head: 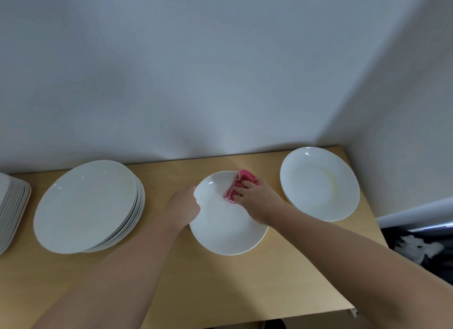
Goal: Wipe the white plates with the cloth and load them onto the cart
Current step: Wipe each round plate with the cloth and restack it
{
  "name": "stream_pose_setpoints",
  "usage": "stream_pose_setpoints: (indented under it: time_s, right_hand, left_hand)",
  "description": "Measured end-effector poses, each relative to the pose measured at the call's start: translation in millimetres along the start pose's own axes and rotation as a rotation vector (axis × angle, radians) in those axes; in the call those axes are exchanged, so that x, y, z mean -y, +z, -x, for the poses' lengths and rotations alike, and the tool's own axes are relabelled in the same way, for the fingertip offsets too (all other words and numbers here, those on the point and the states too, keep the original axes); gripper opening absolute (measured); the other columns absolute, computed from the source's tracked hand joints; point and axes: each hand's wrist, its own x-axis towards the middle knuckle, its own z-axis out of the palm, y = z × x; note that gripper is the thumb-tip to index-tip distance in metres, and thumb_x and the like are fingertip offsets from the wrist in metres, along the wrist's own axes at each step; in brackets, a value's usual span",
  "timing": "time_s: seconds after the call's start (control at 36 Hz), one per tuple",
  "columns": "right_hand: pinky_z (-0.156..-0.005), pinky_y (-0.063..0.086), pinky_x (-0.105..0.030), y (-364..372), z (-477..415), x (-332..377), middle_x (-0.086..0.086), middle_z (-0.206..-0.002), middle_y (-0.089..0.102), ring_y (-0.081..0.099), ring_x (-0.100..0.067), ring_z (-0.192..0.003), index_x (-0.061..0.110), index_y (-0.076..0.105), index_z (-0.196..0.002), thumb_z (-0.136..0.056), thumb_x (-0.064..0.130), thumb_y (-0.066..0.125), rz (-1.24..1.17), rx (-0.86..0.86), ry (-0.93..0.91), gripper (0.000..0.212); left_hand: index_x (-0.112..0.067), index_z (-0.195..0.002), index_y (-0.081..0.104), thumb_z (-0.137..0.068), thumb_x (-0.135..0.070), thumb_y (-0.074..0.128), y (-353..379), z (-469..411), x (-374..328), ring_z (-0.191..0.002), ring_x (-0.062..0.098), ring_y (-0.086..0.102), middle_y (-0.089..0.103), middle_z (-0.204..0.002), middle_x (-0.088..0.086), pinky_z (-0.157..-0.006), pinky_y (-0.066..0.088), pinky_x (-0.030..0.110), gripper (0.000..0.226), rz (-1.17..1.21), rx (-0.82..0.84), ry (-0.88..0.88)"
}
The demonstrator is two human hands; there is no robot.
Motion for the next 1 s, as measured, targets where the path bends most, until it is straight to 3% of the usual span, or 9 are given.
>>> stream_pose_setpoints:
  time_s: [0.22,0.36,0.42,0.47,0.53,0.64,0.75,0.86,1.0]
  right_hand:
    - [-0.097,0.034,-0.042,-5,39,15,0.001,-0.137,0.048,0.039,-0.024,-0.128,0.023,0.049,-0.136,-0.095,0.017,0.046,-0.063,0.122,0.127,0.041]
    - [-0.087,0.030,-0.035,-9,53,35,0.001,-0.126,0.051,0.041,-0.025,-0.122,0.029,0.058,-0.120,-0.092,0.011,0.050,-0.149,0.243,0.166,0.035]
    - [-0.090,0.027,-0.030,-11,56,44,0.004,-0.117,0.055,0.047,-0.025,-0.116,0.032,0.060,-0.115,-0.090,0.007,0.049,-0.188,0.256,0.149,0.037]
    - [-0.099,0.028,-0.030,-12,61,53,0.006,-0.118,0.057,0.049,-0.025,-0.113,0.036,0.059,-0.122,-0.089,0.003,0.047,-0.248,0.270,0.132,0.049]
    - [-0.099,0.032,-0.029,-15,65,60,0.008,-0.119,0.058,0.049,-0.025,-0.112,0.040,0.056,-0.127,-0.088,-0.001,0.044,-0.328,0.268,0.117,0.058]
    - [-0.092,0.044,-0.031,-21,74,67,0.010,-0.115,0.063,0.054,-0.021,-0.109,0.041,0.061,-0.123,-0.095,0.008,0.045,-0.547,0.227,0.120,0.046]
    - [-0.090,0.044,-0.028,-29,91,59,0.012,-0.112,0.066,0.055,-0.013,-0.106,0.037,0.064,-0.122,-0.100,0.027,0.047,-0.690,0.129,0.132,0.030]
    - [-0.080,0.046,-0.029,-37,112,38,0.011,-0.100,0.068,0.057,-0.009,-0.095,0.035,0.067,-0.119,-0.098,0.026,0.050,-0.794,-0.003,0.181,0.028]
    - [-0.080,0.048,-0.025,-42,125,10,0.017,-0.095,0.069,0.060,-0.004,-0.091,0.033,0.070,-0.116,-0.097,0.020,0.055,-0.889,-0.157,0.277,0.027]
  left_hand:
    - [-0.022,-0.092,0.052,-0.085,-0.005,0.044,-5,5,-4,-0.069,0.011,0.051,0.056,-0.083,-0.004,-0.050,0.036,0.024,0.020,0.028,0.007,-0.026]
    - [-0.021,-0.098,0.053,-0.082,-0.005,0.041,-6,6,-7,-0.074,0.021,0.059,0.057,-0.087,-0.001,-0.047,0.045,0.027,0.026,0.056,0.037,-0.042]
    - [-0.020,-0.100,0.055,-0.081,-0.005,0.040,-7,5,-9,-0.074,0.024,0.062,0.059,-0.088,0.000,-0.049,0.048,0.029,0.028,0.054,0.044,-0.037]
    - [-0.018,-0.099,0.055,-0.081,-0.004,0.040,-7,6,-11,-0.074,0.026,0.063,0.059,-0.087,0.000,-0.052,0.051,0.030,0.027,0.043,0.042,-0.033]
    - [-0.017,-0.097,0.050,-0.082,-0.003,0.040,-6,6,-11,-0.080,0.027,0.060,0.056,-0.089,0.000,-0.059,0.051,0.031,0.023,0.043,0.036,-0.032]
    - [-0.015,-0.102,0.050,-0.086,-0.003,0.040,-7,7,-11,-0.088,0.028,0.056,0.059,-0.101,0.005,-0.068,0.046,0.031,0.022,-0.002,0.021,-0.014]
    - [-0.011,-0.111,0.051,-0.091,-0.005,0.040,-8,9,-10,-0.083,0.028,0.058,0.056,-0.099,0.005,-0.064,0.050,0.034,0.024,0.021,0.010,-0.040]
    - [-0.014,-0.121,0.047,-0.096,-0.017,0.045,-7,22,-10,-0.082,0.021,0.055,0.054,-0.099,-0.001,-0.063,0.043,0.031,0.025,-0.103,-0.090,-0.001]
    - [-0.019,-0.135,0.039,-0.098,-0.028,0.043,17,51,-22,-0.115,0.022,0.050,0.046,-0.128,0.000,-0.078,0.043,0.033,0.039,-0.306,-0.162,0.236]
